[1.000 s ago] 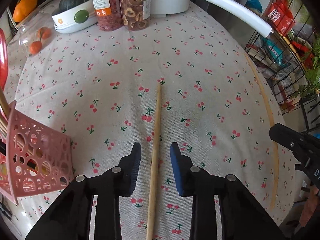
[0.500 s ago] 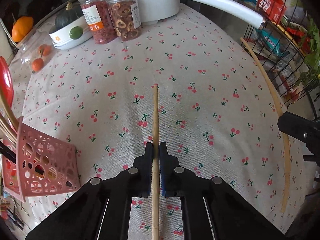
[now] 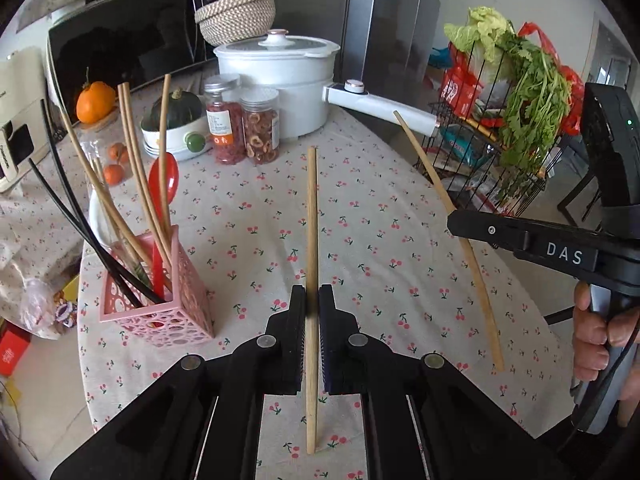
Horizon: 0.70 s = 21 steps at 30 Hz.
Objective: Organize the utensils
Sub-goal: 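Drop the wooden chopstick into the pink holder with the left tool while the right tool carries its chopstick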
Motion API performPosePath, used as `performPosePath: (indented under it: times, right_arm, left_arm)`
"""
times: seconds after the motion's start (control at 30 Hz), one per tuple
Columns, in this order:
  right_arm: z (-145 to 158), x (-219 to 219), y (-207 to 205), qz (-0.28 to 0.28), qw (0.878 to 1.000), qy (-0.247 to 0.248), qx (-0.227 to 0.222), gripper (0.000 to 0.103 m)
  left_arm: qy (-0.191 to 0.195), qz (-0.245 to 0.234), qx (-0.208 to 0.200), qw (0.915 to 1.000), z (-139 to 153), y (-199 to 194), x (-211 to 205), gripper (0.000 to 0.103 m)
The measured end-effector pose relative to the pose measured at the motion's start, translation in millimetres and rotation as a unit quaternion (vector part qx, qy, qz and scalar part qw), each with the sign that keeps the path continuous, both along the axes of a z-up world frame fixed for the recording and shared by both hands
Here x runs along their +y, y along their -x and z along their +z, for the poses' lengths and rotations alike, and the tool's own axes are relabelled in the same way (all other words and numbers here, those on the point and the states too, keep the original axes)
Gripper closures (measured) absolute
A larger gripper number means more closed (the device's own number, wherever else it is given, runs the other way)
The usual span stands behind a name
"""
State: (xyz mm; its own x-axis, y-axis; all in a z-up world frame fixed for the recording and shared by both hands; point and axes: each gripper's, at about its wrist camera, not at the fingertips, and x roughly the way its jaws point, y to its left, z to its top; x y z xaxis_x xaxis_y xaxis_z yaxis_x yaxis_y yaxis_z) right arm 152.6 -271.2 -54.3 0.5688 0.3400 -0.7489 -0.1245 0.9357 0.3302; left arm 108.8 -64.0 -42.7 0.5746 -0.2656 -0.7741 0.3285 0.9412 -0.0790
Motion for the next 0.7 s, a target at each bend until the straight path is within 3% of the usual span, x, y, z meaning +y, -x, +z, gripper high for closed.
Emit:
performPosePath:
  times: [0.2, 0.27, 0.4, 0.5, 0.7]
  right_arm:
    - [18.3, 20.2, 16.3, 0.008, 0.999, -0.005, -0.042, 0.097]
    - [23.3, 26.2, 20.1, 0.01, 0.998, -0.007, -0.056, 0.097]
    - [30.7, 40.6, 23.2, 0.019, 0.996, 0.001, -0.085, 0.097]
    - [32.1, 51.3, 23.4, 0.028, 0.994, 0.01, -0.101, 0.097]
    - [26.8, 70.4, 15.3, 0.037, 0.993, 0.008, -0.109, 0.097]
  left_arm:
    - [0.033, 0.004, -0.071, 0.9969, 35.4, 33.7, 30.7, 0.097]
    - [0.046, 0.017, -0.115, 0.9921, 46.8, 46.2, 43.8, 0.097]
    - [0.079, 0.037, -0.16, 0.9832, 71.3, 55.3, 70.7, 0.097]
    - [0.079, 0.059, -0.201, 0.9745, 87.7, 58.1, 90.2, 0.097]
    - [0.08, 0.106, -0.241, 0.9614, 98.6, 40.7, 124.6, 0.097]
